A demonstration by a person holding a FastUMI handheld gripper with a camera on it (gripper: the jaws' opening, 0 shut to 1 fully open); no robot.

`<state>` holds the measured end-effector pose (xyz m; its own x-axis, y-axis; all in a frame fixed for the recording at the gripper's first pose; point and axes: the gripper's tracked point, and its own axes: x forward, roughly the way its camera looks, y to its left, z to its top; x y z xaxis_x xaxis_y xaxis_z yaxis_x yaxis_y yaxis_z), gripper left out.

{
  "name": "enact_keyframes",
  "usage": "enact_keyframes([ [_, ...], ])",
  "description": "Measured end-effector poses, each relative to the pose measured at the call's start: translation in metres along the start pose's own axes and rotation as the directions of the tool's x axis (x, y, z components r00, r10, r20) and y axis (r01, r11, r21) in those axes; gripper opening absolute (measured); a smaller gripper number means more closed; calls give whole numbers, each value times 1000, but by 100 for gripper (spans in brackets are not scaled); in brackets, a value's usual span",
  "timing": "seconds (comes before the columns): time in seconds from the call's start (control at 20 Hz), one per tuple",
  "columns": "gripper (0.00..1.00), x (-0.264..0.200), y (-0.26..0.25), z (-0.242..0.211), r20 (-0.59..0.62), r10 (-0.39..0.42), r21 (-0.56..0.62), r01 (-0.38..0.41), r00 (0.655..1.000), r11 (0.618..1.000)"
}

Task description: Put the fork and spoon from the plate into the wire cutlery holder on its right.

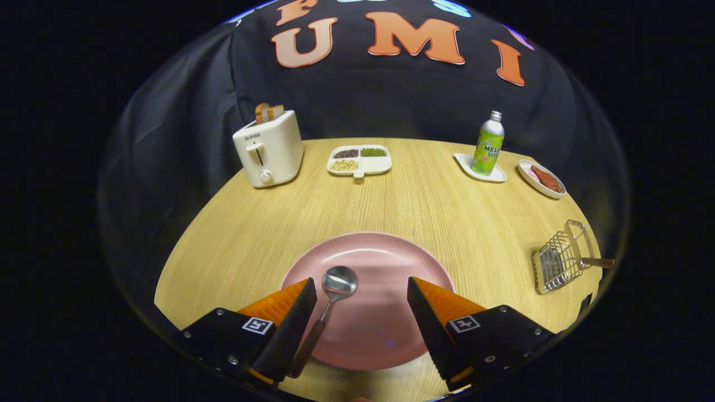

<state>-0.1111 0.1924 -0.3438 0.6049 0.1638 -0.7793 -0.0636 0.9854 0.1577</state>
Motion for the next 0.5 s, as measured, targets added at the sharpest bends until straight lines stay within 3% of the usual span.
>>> enact_keyframes([
  [0.3, 93, 3, 12, -35, -111, 17, -23, -20, 994, 1000],
  [0.5, 76, 8, 2, -46, -161, -8, -53, 0, 987, 999],
])
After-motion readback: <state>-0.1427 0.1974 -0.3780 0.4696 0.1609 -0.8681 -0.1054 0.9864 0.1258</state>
